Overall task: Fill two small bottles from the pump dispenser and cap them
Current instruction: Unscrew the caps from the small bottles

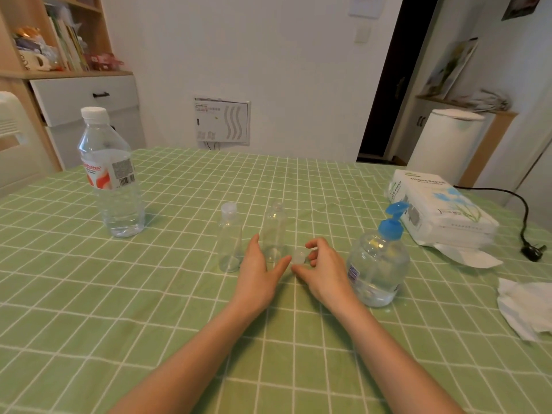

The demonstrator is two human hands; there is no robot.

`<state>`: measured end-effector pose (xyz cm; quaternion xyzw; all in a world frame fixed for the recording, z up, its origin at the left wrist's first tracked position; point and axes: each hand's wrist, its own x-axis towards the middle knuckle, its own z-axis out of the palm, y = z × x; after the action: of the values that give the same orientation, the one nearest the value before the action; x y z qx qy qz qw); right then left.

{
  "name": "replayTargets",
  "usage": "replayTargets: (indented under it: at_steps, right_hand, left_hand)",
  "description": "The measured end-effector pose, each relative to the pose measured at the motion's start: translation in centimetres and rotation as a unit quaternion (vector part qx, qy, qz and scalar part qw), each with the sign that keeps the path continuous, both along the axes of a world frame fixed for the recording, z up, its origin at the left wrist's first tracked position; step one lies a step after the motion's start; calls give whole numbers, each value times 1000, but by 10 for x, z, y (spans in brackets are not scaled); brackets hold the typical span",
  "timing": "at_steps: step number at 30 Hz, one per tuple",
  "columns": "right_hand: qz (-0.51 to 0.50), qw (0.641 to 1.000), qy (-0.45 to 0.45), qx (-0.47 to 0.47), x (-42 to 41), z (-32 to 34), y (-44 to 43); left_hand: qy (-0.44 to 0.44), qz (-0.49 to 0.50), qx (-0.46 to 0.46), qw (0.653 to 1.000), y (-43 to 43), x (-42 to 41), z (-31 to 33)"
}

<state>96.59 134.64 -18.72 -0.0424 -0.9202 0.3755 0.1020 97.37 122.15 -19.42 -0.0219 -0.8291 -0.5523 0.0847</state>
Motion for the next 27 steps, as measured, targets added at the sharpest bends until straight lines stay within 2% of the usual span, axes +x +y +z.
replayTargets:
  at_steps: [6, 11, 13, 16, 23, 27]
  right_hand:
    - [28, 1000, -3, 9, 26, 3, 1]
    - [59, 997, 4, -43, 46, 0, -5]
    - [71, 996, -2, -52, 51, 1, -10]
    - [81, 995, -4, -53, 56, 1, -16]
    - [104, 994, 9, -41, 61, 6, -20]
    - [129, 983, 60, -119, 65, 23, -21]
  left_hand:
    - [-7, -34, -19, 999, -23, 49, -2]
    - [15, 138, 58, 989, -47, 37, 2]
    - [2, 157, 55, 986, -51, 20, 6]
    - [-19, 134, 67, 989, -48, -3, 8]
    - [11, 96, 74, 993, -44, -8, 7]
    - [57, 7, 38, 998, -49, 28, 9]
